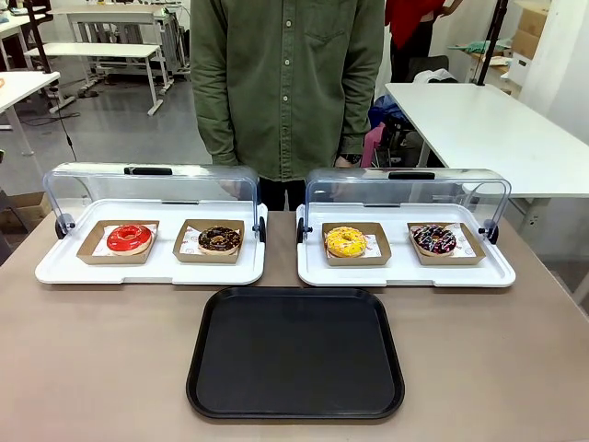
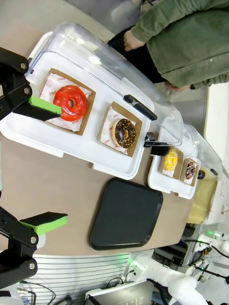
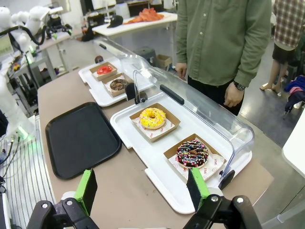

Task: Move the second donut from the left to the tray.
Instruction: Pick up the Paper togo box containing the Donut indicated by the person and place it on the Handle tray.

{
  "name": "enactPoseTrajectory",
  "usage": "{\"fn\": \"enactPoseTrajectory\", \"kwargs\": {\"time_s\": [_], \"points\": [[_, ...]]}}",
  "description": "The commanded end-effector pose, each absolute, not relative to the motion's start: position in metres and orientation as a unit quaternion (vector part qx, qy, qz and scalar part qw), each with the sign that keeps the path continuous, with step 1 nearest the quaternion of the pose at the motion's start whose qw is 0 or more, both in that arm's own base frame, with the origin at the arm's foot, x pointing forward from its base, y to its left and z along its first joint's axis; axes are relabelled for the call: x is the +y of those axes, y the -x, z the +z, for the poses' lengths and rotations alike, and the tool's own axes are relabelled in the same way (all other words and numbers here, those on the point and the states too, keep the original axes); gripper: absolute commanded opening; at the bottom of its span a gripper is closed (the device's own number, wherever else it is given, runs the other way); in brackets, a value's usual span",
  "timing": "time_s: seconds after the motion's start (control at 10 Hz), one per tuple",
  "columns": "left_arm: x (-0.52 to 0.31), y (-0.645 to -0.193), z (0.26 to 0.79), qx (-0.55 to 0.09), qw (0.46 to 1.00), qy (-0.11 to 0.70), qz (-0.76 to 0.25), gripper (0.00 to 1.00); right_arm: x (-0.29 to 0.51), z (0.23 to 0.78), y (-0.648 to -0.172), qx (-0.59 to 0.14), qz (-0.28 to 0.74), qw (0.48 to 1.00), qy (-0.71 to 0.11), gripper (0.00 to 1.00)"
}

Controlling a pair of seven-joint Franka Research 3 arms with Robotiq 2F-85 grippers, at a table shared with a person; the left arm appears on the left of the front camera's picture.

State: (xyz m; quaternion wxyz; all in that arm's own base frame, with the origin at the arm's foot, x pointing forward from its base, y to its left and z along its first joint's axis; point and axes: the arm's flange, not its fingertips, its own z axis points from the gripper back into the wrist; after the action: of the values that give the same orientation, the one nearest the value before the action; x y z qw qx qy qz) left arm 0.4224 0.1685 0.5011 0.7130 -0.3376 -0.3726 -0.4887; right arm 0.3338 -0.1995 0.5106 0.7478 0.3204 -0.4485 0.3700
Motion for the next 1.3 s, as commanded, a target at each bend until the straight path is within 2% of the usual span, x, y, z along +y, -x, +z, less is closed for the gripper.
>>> {"fn": "enactPoseTrajectory", "kwargs": {"time_s": [0.0,1.2], "points": [[0.1685,-0.421,0.5027,-0.375,0.709,0.341,-0.491,1.0,-0.2011,0.5122,-0.3369,-0.459,0.378,0.738,-0.318,1.0],[0.1685,-0.421,0.5027,-0.375,0.709,0.341,-0.491,1.0,-0.2011,0.5122,-0.3369,-0.459,0.378,0.738,-0.318,1.0]]}}
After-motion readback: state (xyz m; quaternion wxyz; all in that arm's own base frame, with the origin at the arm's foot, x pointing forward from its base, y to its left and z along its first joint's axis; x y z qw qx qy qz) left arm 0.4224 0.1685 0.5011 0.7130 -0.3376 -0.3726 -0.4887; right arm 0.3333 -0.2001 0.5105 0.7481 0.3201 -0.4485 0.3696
